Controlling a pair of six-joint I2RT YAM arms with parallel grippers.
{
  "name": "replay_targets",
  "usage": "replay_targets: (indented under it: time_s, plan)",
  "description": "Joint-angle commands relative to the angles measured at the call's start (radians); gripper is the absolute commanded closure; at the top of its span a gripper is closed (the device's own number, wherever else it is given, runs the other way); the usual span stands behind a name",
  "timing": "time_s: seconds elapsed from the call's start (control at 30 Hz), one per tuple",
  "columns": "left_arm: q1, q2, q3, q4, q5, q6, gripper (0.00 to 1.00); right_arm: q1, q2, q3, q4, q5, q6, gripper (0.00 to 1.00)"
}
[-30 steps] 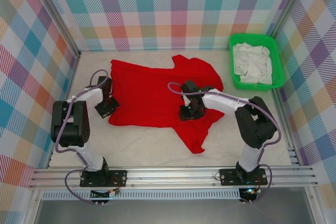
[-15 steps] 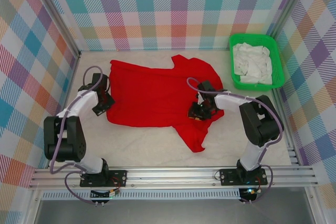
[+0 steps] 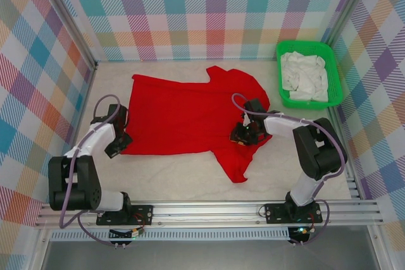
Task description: Fold and stack the t-shirts
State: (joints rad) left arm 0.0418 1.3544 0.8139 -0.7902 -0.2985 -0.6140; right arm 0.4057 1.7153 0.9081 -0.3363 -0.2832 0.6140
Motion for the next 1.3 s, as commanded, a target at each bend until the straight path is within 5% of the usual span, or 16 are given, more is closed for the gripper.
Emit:
replay_targets:
  time_s: [0.0,0.17,0.3,0.43,0.7,1.03,1.13,1.27]
  plan:
    - [0.01,-0.109,-0.042,-0.075,-0.06,-0.084,1.0,-0.01,0.006,-0.047,-0.031,0.031,0.026,0.71]
    - [0.018,-0.248,-0.098,-0.09,-0.085,-0.139,0.97,-0.008,-0.008,-0.07,-0.009,0.014,0.03,0.71]
    - [0.021,-0.251,-0.097,-0.077,-0.077,-0.129,0.68,-0.009,-0.027,-0.072,-0.023,-0.006,0.001,0.7]
    - [0.022,-0.233,-0.064,-0.054,-0.046,-0.1,0.59,0.001,-0.109,-0.079,-0.075,-0.012,-0.04,0.64]
    - [0.018,-0.097,0.085,-0.032,0.021,-0.012,0.59,0.082,-0.274,-0.126,-0.177,0.033,-0.046,0.53]
    - [0.009,0.079,0.087,0.114,0.134,0.035,0.64,0.157,-0.136,-0.072,-0.165,0.127,-0.007,0.51]
    - [0.003,0.155,0.095,0.156,0.158,0.041,0.66,0.171,-0.111,-0.056,-0.168,0.132,-0.007,0.58]
    - [-0.006,0.254,0.107,0.202,0.168,0.043,0.72,0.199,-0.125,-0.047,-0.177,0.136,0.004,0.8]
